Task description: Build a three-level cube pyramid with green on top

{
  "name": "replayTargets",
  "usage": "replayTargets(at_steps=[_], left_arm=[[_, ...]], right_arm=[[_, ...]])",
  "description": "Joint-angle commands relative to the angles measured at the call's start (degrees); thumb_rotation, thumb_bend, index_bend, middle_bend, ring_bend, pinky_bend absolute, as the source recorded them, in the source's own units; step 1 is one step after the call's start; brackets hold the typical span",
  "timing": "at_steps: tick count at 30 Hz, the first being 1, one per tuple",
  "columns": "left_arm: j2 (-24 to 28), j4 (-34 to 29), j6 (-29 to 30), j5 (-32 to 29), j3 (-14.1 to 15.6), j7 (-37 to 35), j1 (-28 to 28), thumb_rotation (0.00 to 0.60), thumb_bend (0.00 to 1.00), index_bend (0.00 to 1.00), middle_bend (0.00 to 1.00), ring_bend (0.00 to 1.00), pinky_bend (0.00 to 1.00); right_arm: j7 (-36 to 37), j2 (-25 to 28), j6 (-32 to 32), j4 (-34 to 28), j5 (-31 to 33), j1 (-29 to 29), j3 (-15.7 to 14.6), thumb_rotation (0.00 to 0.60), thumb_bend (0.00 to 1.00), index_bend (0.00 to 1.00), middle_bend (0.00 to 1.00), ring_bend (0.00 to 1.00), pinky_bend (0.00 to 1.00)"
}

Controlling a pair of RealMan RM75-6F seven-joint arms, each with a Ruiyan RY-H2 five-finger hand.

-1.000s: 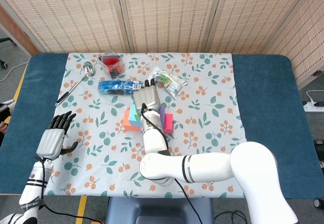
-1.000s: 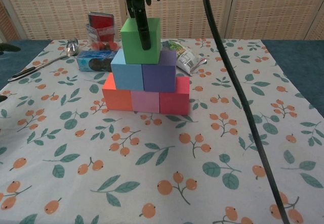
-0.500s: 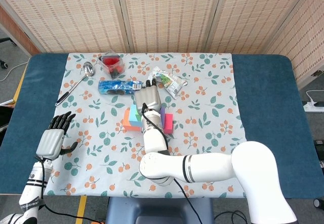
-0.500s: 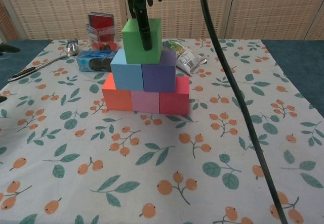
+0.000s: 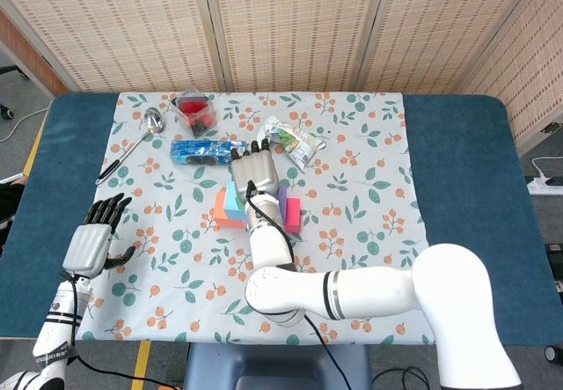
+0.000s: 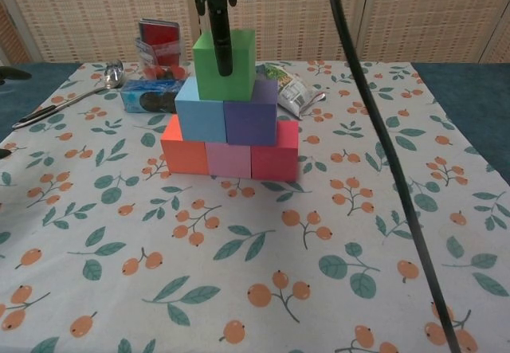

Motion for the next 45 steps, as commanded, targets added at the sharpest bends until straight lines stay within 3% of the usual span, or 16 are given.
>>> replayTargets(at_steps=[1,8,17,25,38,45], left_arm=[[0.2,-0.1,0.1,0.1,0.0,0.0,0.1,0.6,0.31,0.0,0.0,0.0,0.04],[0.6,-0.5,0.2,-0.2,-0.2,0.2,0.1,0.6,0.31,0.0,0.0,0.0,0.04],[1.3,-2.0,-0.4,-0.6,-0.4,1.1,-0.2,0.6,0.31,0.0,0.0,0.0,0.04],[1.5,-3.0,-0.7,-1.0,-0.3,2.0,-0.4,0.6,0.31,0.0,0.0,0.0,0.04],[1.4,-2.3,-0.8,-1.2,-0.1,1.1,-0.2,0.6,0.31,0.0,0.0,0.0,0.04],[1.3,-1.8,-0.9,-1.1,-0.1,0.5,-0.1,0.6,0.31,0.0,0.0,0.0,0.04]], right_arm=[[1.3,3.0,-0.9,-3.7,-0.8,-2.3,1.0,0.6,0.0,0.0,0.16,0.0,0.0],[9.7,12.5,-9.6,-13.7,-8.6,-11.5,0.6,0.6,0.0,0.0,0.16,0.0,0.0],[21.0,20.0,-20.5,-17.5,-18.4,-19.4,-3.8,0.6,0.0,0.01,0.16,0.0,0.0],[27.6,19.3,-24.5,-15.2,-20.2,-18.1,-7.6,0.6,0.0,0.02,0.16,0.0,0.0],[34.6,14.2,-22.7,-9.5,-24.7,-14.5,-11.3,0.6,0.0,0.04,0.16,0.0,0.0],[37.4,12.5,-22.8,-7.6,-26.7,-13.5,-13.0,0.6,0.0,0.11,0.16,0.0,0.0]])
